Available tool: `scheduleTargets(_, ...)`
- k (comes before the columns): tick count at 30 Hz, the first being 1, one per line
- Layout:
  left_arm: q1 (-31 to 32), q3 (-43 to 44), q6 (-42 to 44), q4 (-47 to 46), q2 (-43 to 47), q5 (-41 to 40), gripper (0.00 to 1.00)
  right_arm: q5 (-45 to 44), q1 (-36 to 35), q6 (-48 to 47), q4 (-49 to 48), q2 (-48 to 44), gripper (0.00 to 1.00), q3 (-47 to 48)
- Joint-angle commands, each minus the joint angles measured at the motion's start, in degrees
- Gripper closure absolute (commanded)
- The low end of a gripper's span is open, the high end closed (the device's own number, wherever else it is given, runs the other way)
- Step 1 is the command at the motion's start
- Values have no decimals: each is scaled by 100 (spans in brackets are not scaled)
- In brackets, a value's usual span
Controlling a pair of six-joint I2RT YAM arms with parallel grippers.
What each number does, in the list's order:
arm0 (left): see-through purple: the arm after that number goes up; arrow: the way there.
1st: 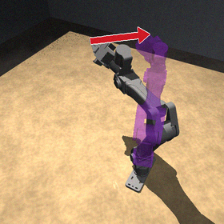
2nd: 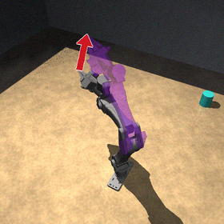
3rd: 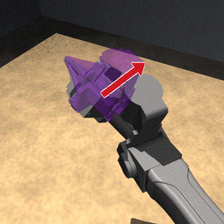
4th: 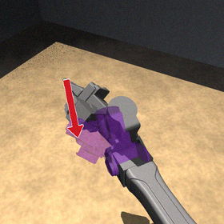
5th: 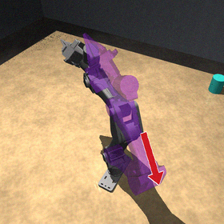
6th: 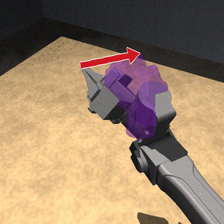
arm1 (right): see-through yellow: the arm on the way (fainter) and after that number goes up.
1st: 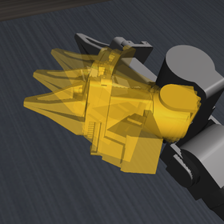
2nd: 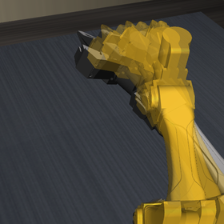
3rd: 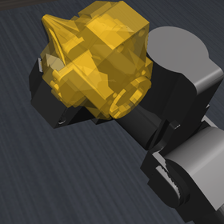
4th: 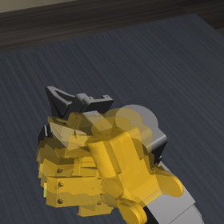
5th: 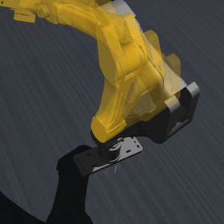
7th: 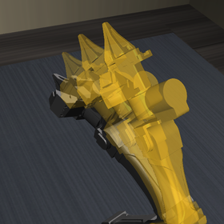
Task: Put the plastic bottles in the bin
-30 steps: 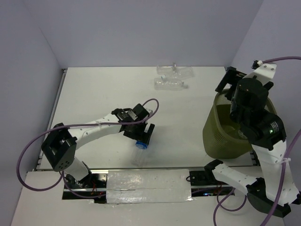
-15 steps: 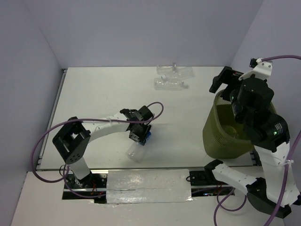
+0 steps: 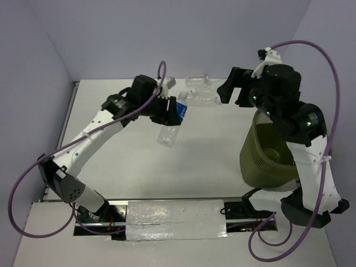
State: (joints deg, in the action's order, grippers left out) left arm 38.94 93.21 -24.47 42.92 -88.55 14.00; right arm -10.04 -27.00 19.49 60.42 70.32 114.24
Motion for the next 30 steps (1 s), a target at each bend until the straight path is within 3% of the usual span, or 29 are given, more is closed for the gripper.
scheduleTargets(1, -290, 119, -49, -221, 259, 1225, 78, 818, -15, 467, -308, -229, 0, -811)
scheduleTargets(9, -352, -224, -401, -811, 479, 1553, 78, 1733, -147, 1469, -1680, -212, 0, -2035)
scheduleTargets(18, -369, -285, -471, -846, 611, 1650, 77, 1663, -314, 1901, -2746, 113, 2, -2581)
scheduleTargets(24, -369, -444, -524, -925, 664, 1711, 77, 1602, -411, 1892, -2869, 552, 11, -2503)
scheduleTargets(30, -369, -479, -506, -899, 752, 1606, 76, 1646, -472, 1892, -3010, 816, 30, -2564)
